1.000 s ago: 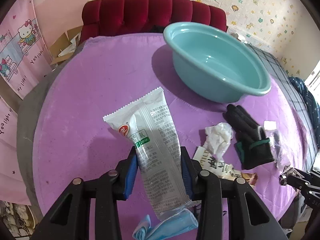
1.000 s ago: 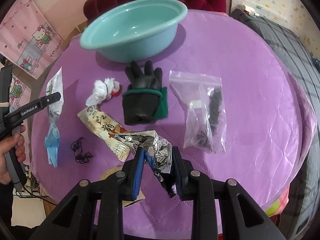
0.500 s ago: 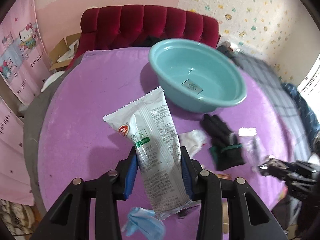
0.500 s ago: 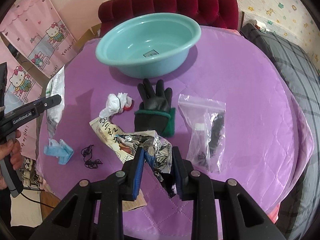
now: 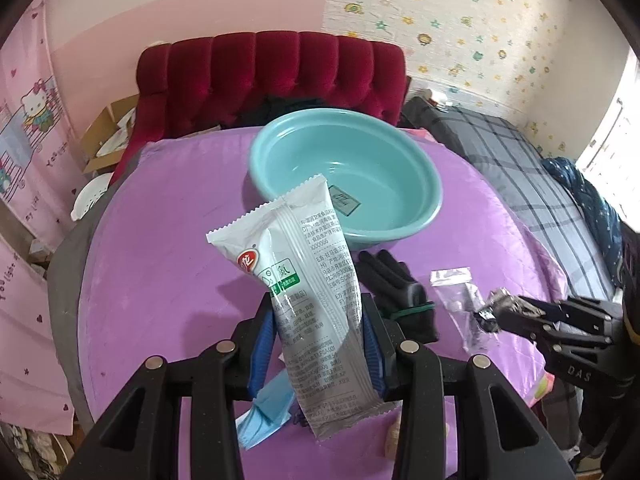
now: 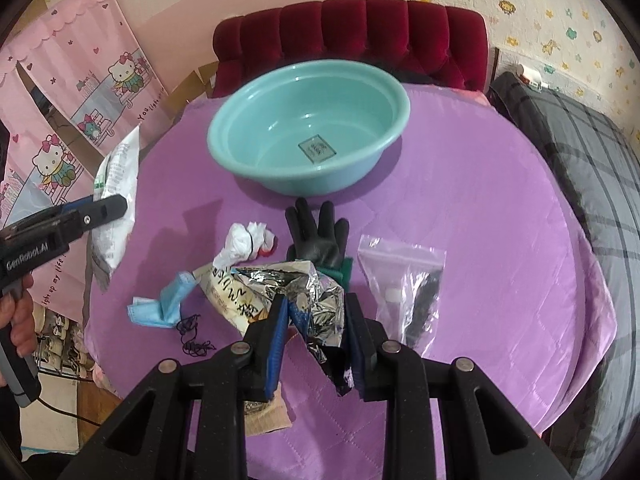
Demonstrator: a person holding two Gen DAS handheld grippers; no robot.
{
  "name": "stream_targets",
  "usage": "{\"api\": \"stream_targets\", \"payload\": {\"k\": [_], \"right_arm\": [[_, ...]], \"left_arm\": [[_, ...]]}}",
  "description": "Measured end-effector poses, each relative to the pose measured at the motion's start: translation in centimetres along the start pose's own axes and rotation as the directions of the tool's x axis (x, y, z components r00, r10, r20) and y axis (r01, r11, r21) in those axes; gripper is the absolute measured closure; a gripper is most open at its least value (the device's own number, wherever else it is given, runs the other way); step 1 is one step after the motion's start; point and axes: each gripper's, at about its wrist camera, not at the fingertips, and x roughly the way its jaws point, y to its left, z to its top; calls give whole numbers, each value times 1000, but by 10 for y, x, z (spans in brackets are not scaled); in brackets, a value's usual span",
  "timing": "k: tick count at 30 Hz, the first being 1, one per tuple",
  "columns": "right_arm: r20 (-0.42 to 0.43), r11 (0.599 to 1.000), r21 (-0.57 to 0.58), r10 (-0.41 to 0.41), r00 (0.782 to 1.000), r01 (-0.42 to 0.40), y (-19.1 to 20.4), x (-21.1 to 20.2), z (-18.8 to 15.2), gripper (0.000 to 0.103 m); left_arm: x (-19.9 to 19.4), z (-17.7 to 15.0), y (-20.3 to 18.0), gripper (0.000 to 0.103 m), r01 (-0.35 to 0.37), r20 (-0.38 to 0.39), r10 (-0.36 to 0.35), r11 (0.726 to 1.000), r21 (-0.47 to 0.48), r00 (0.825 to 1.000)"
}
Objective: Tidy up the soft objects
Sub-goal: 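Carry the white wrapper and foil wrapper with both grippers over the teal basin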
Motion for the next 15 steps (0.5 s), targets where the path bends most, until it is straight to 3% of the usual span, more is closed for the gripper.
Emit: {"api": "stream_targets", "payload": {"k": [15], "right_arm": [[68, 999, -50, 0, 998, 4, 2, -24, 58, 74]], "left_arm": [[1, 30, -20, 59, 37, 14, -38, 997, 66, 999]]}}
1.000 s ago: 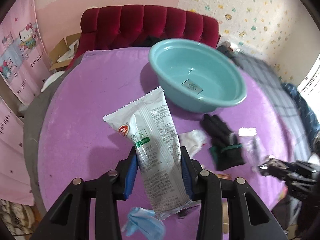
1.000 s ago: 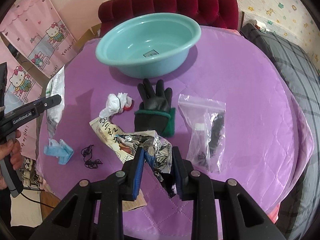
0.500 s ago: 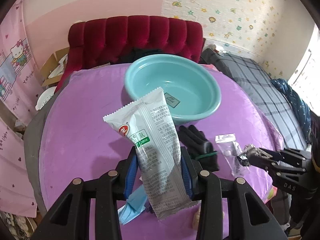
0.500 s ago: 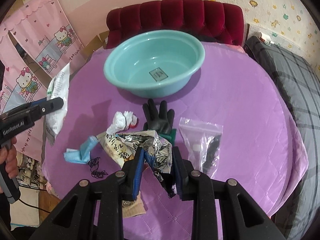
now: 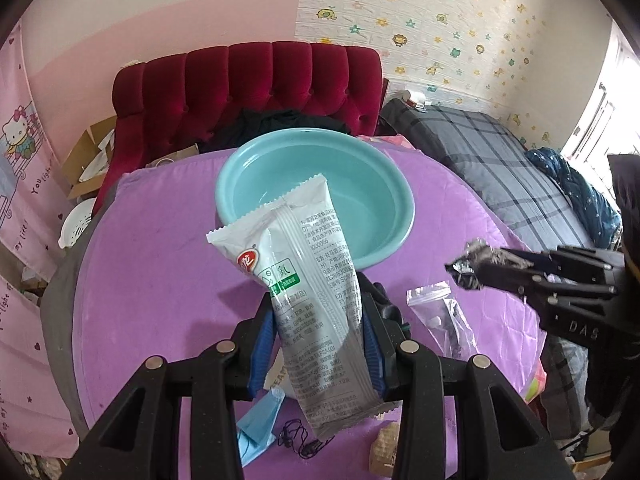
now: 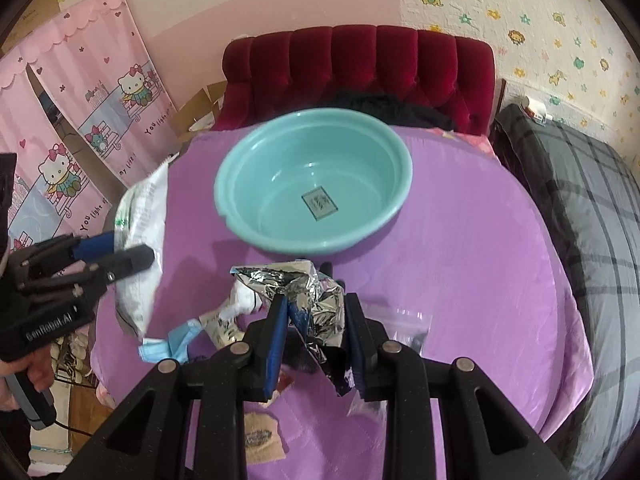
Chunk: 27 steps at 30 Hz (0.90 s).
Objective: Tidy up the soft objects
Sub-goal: 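Carry the white wrapper and foil wrapper with both grippers over the teal basin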
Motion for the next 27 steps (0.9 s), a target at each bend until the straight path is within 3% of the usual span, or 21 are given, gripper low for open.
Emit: {"api": "stream_targets", "payload": {"k": [12, 27], "right_arm": [[37, 1000, -13, 8, 999, -8, -6, 15, 55, 73], [32, 999, -4, 32, 999, -32, -20, 73, 116, 73]], "left_arm": [[27, 38, -1, 59, 12, 2, -12, 999, 32, 1000], [88, 81, 13, 59, 14, -30, -13, 999, 37, 999]]}}
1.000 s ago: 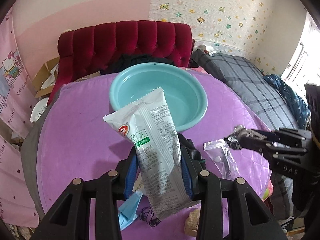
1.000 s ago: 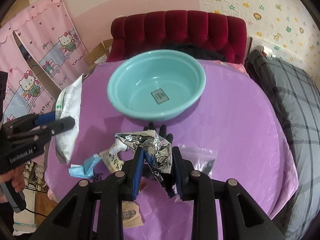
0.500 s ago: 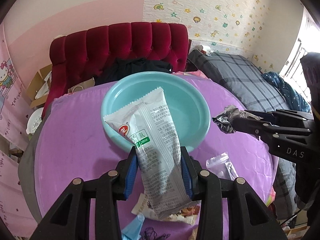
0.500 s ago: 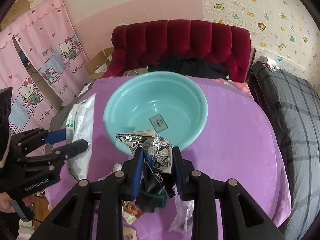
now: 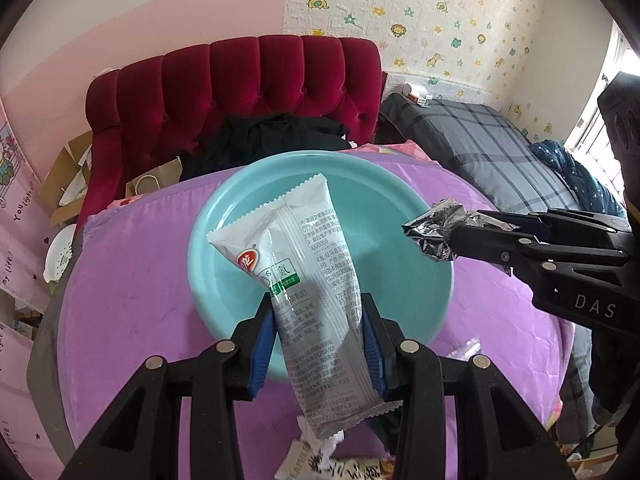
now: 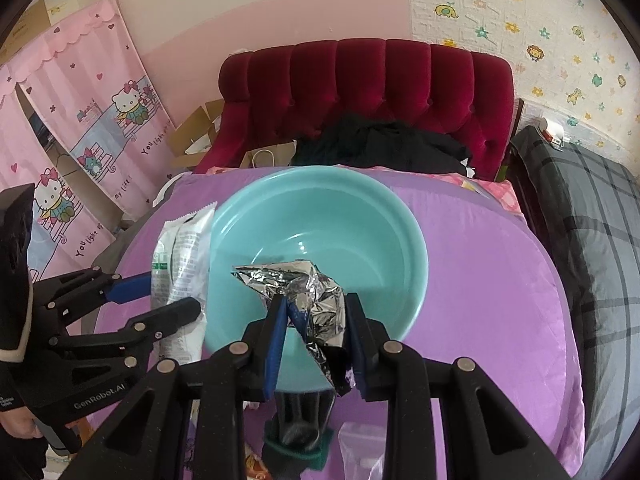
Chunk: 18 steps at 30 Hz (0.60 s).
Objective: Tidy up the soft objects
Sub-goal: 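Carry the white wrapper and foil wrapper with both grippers over the teal basin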
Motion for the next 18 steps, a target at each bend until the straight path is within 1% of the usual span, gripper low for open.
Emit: {"api": "stream_targets", "payload": {"k": [8, 18], "right_arm": [[-4, 999, 30, 15, 1000, -15, -13, 42, 20, 72], [-39, 998, 65, 24, 999, -21, -27, 95, 28, 72]], "left_arm": [[36, 14, 2, 59, 5, -24, -5, 1000, 10, 1000], [83, 25, 3, 59, -15, -48, 16, 1000, 22, 999]]}}
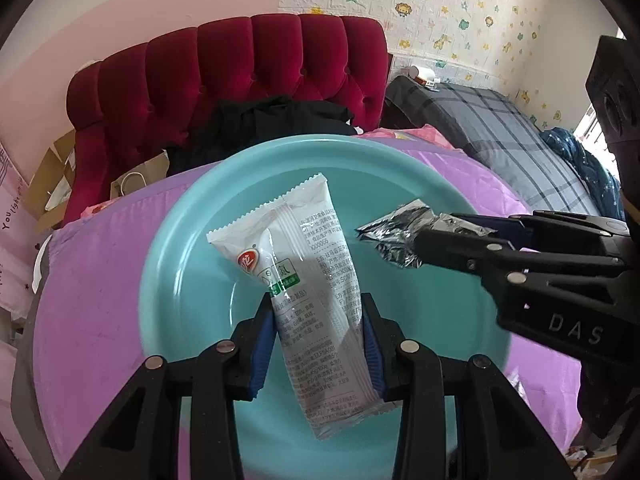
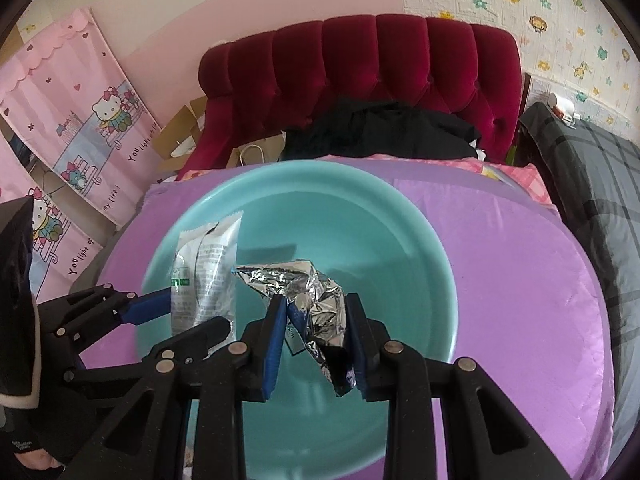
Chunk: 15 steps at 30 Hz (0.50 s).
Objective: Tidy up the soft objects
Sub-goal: 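Carry the white wrapper and foil wrapper with both grippers over the teal basin, then open both grippers to drop the wrappers into the basin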
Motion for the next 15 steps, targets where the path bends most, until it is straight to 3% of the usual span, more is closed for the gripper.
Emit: {"api": "stream_targets", "payload": {"k": [15], "right_arm": [[-63, 1000, 23, 7, 998, -5, -13, 48, -6, 71]], "left_arm": [[50, -1, 0, 59, -41, -52, 40, 999, -16, 998]]}}
